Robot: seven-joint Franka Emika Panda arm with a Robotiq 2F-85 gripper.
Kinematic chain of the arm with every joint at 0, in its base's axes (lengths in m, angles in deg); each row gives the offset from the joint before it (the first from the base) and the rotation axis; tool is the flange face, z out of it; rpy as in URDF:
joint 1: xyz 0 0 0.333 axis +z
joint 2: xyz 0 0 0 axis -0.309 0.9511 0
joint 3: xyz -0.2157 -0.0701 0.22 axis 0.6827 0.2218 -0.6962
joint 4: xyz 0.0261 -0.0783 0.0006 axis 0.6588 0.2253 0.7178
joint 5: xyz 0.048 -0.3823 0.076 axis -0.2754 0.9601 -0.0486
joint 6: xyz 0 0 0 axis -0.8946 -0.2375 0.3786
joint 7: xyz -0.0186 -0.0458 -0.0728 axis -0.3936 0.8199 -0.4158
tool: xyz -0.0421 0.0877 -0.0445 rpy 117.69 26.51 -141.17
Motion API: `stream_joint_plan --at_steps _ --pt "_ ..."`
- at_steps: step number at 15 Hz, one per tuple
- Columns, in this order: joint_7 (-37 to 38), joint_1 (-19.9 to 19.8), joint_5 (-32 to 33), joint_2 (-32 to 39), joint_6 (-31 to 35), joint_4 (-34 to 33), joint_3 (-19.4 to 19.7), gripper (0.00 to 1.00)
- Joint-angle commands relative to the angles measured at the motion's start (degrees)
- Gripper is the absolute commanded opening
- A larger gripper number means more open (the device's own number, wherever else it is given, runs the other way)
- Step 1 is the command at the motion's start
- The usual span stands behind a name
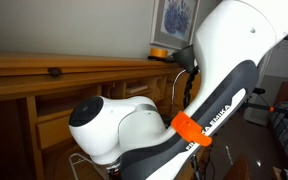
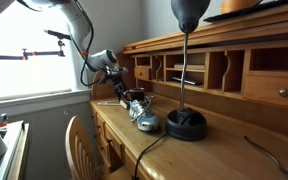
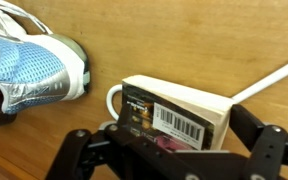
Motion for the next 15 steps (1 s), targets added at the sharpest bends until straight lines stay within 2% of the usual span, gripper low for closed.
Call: stream_joint_plan --at_steps 1,10,11,12,15 --pt "1.54 -0.36 1.41 1.11 1.16 0.07 0.5 1.0" --pt "1.07 -0.62 5.28 2.93 5.38 -0.27 1.56 1.0" --pt "1.05 -0.43 6.39 3.12 6.03 -0.24 1.75 0.75" --pt "0.6 -0.53 7.29 3.26 6.83 -0.15 1.62 0.72" --pt "0.26 -0.72 9.71 3.9 8.64 -0.07 1.32 0.49"
